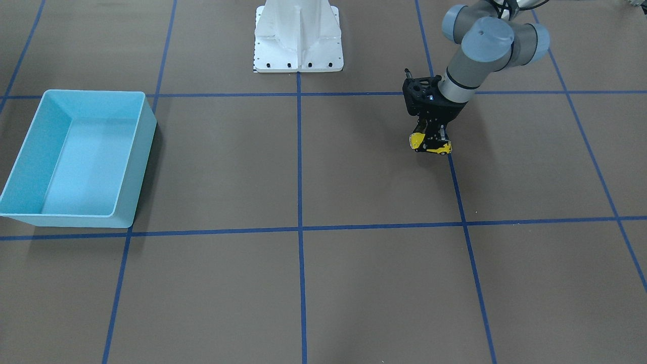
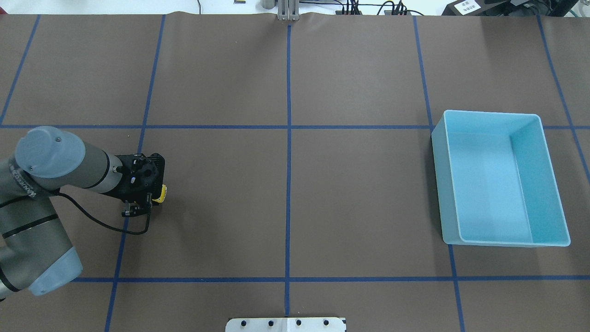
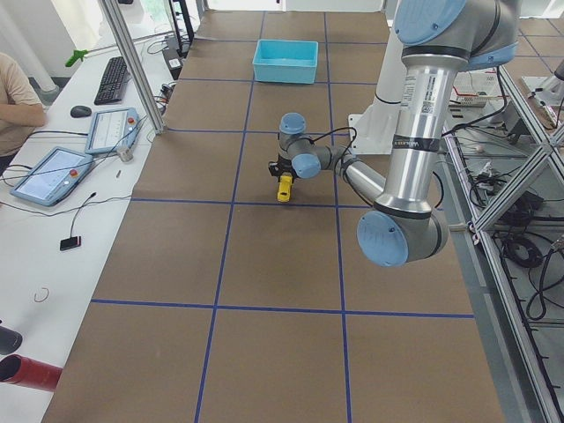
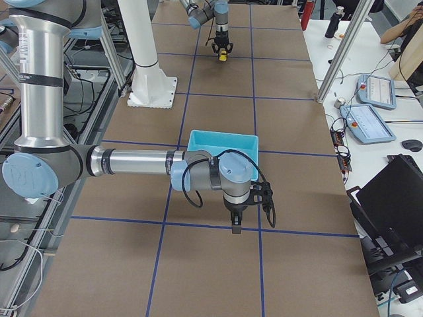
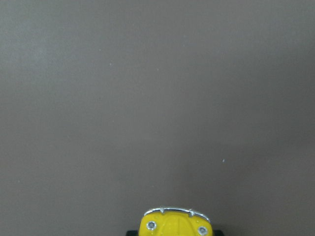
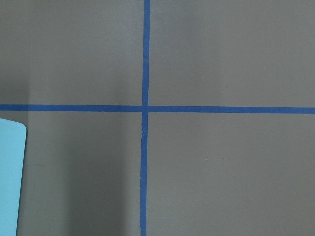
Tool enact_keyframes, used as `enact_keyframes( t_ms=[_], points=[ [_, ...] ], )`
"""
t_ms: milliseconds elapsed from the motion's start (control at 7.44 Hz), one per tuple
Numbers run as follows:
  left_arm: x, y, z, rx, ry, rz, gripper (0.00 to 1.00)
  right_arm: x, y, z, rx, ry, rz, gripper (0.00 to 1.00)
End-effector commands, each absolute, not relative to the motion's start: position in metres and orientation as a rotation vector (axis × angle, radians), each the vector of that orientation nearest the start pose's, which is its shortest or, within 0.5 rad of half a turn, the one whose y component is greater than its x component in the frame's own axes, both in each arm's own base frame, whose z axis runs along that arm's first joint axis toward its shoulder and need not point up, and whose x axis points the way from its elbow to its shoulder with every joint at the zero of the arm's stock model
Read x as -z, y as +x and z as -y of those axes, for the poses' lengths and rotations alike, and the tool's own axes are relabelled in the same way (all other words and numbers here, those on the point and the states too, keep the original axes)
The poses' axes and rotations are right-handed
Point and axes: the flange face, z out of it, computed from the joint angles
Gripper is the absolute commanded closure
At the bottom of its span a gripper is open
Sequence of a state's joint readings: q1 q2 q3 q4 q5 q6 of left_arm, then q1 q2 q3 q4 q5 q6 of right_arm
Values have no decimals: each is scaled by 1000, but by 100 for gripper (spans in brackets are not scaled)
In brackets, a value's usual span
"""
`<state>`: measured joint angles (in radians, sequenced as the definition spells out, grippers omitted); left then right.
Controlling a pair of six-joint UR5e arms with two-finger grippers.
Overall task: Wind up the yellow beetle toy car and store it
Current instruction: 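Drag the held car backward along the table toward the left arm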
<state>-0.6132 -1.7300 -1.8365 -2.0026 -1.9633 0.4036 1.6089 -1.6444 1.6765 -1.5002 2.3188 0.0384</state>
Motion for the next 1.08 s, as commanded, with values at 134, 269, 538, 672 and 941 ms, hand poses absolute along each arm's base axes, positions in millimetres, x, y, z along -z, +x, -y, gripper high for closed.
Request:
enact_keyframes(
  t_ms=[134,269,538,672,941],
  points=[
    [-420,403,402,-1421,756,-633,97,-636,86,464,-33,102,747,0],
    [-420,402,403,-1415,754,-633,97,-635,87,464,-35,105,747,0],
    [-425,401,405,-1415,746,-631,97,-637,87,463,-37,102,747,0],
    [-427,402,406,-1415,742,-631,97,-636,87,463,-36,103,747,0],
    [-427,402,406,-1415,741,-630,97,-634,87,463,-35,106,749,0]
  ],
)
